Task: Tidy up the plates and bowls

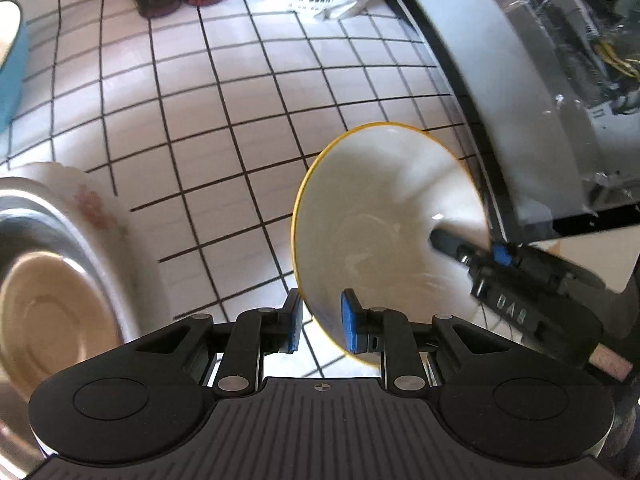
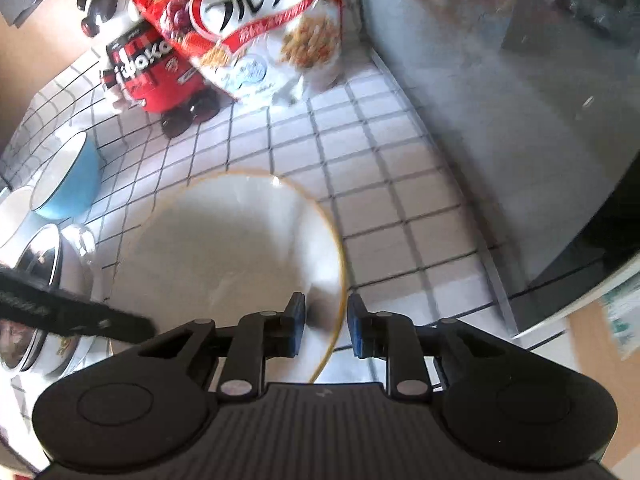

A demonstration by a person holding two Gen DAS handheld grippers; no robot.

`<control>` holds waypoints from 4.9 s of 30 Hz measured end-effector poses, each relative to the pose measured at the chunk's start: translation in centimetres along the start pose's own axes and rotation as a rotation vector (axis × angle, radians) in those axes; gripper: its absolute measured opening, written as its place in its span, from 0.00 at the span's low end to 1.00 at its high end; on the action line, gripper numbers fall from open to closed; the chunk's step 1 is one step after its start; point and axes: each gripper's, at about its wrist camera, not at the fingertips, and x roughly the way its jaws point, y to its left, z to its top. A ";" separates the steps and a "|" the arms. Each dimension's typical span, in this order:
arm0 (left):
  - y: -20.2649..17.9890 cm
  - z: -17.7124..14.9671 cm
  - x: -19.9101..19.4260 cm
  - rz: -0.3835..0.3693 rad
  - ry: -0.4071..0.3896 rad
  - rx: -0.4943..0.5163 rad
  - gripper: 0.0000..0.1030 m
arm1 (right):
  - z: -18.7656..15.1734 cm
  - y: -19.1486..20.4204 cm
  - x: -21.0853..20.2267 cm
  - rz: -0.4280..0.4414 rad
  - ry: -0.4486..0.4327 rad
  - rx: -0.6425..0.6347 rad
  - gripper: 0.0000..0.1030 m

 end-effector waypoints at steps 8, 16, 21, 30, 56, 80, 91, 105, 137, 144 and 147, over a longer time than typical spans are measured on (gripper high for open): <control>3.4 -1.4 -8.7 -0.091 -0.182 0.020 0.22 | 4.1 4.2 -7.3 0.033 -0.174 -0.089 0.24; 10.7 -1.2 -23.0 -0.006 -0.571 -0.039 0.22 | 12.3 16.1 -14.3 0.287 -0.408 -0.220 0.30; 14.0 -1.3 -29.9 0.041 -0.737 -0.074 0.22 | 16.7 22.9 -15.5 0.416 -0.416 -0.273 0.35; 18.5 2.3 -31.1 0.078 -0.679 -0.116 0.22 | 21.0 26.5 -12.9 0.440 -0.367 -0.275 0.35; 30.5 13.9 -11.1 0.166 -0.152 -0.157 0.22 | 15.1 25.4 13.2 0.337 0.234 -0.079 0.36; 28.1 12.9 -7.6 0.149 -0.116 -0.190 0.26 | 12.6 26.6 16.8 0.327 0.318 -0.132 0.22; 20.6 12.6 -5.2 0.065 -0.133 -0.065 0.26 | 12.2 19.5 14.0 0.217 0.309 -0.092 0.22; 18.2 13.2 -2.7 0.113 -0.063 0.038 0.22 | 11.9 16.0 14.3 0.253 0.317 -0.014 0.24; 19.0 12.1 -2.0 0.088 -0.076 -0.054 0.21 | 11.1 18.9 14.7 0.156 0.267 -0.018 0.25; 17.8 11.6 -3.9 0.091 -0.108 -0.059 0.20 | 12.0 18.9 12.7 0.195 0.249 -0.028 0.24; 17.0 11.2 -5.7 0.097 -0.136 -0.054 0.19 | 12.1 19.2 11.1 0.212 0.231 -0.042 0.24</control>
